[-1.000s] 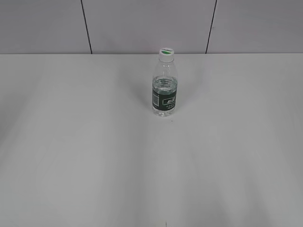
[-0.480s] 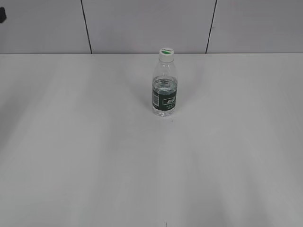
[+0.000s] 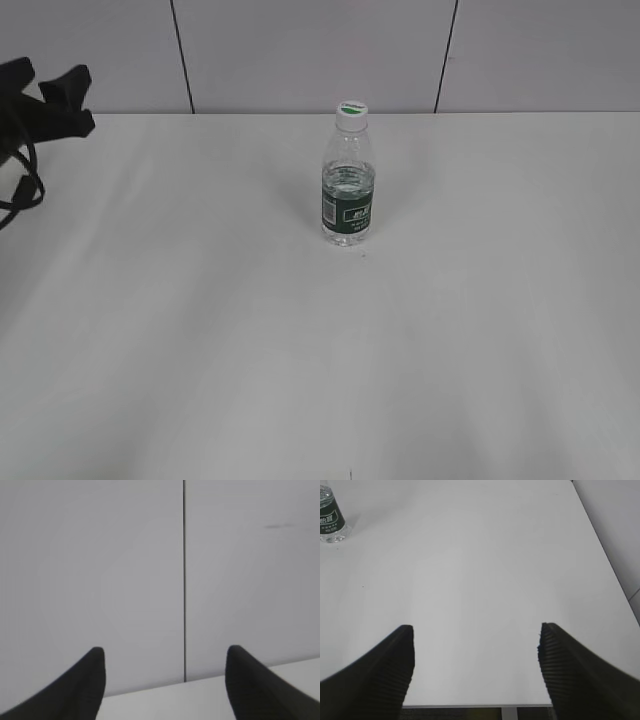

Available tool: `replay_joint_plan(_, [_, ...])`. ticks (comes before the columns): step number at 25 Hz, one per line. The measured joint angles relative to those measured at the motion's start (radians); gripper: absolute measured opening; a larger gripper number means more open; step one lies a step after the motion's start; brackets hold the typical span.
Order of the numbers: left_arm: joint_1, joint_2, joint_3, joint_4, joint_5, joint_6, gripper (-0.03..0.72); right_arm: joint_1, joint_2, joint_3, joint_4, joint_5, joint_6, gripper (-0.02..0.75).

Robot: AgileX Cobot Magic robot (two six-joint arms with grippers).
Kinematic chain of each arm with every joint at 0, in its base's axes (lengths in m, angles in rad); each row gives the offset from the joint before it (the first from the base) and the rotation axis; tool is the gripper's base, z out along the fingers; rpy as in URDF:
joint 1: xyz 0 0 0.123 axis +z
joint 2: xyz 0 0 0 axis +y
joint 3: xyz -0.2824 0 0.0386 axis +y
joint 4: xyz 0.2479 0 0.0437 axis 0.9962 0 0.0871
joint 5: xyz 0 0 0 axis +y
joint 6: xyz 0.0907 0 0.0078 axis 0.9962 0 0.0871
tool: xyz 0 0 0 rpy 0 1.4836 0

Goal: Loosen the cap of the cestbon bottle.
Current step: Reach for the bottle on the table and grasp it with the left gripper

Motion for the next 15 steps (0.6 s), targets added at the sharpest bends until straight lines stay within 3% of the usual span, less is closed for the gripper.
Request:
replay_joint_plan(6, [0.017,0.152,-0.054,0.174,-0.035,-0.032,0.465,0.000,0.000,0.000,0.000,0.000,0.000,0.587])
replay_joint_plan(15, [0.009,0.184,-0.071,0.558,-0.046,-0.128,0.465,0.000,0.000,0.000,0.000,0.000,0.000,0.587])
